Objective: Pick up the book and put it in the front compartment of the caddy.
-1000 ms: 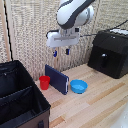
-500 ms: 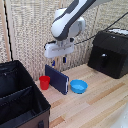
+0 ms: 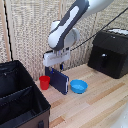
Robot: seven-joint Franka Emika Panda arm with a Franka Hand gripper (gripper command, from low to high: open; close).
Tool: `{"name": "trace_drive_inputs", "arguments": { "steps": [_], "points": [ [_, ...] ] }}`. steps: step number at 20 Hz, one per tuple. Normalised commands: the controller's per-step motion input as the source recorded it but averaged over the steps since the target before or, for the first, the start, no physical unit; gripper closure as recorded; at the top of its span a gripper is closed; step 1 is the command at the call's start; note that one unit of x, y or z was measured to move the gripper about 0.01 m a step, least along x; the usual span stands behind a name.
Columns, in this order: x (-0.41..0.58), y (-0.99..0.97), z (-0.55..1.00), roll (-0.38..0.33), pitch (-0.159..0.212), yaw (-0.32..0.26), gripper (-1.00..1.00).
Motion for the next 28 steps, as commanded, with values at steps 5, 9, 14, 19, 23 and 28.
{"name": "trace_drive_inputs", "arguments": {
  "steps": [5, 9, 14, 19, 23, 28],
  "points": [
    [0.127, -0.11, -0.22, -0.010, 0.037, 0.119, 1.00],
    [0.084, -0.23, -0.19, 0.000, 0.083, 0.121, 1.00],
    [0.118, -0.12, -0.13, 0.000, 0.071, 0.090, 1.00],
    [0.014, 0.00, -0.11, -0.015, 0.035, 0.008, 1.00],
    [-0.042, 0.01, -0.13, -0.045, 0.014, 0.000, 1.00],
    [-0.019, 0.00, 0.12, -0.107, 0.000, -0.005, 1.00]
  ]
}}
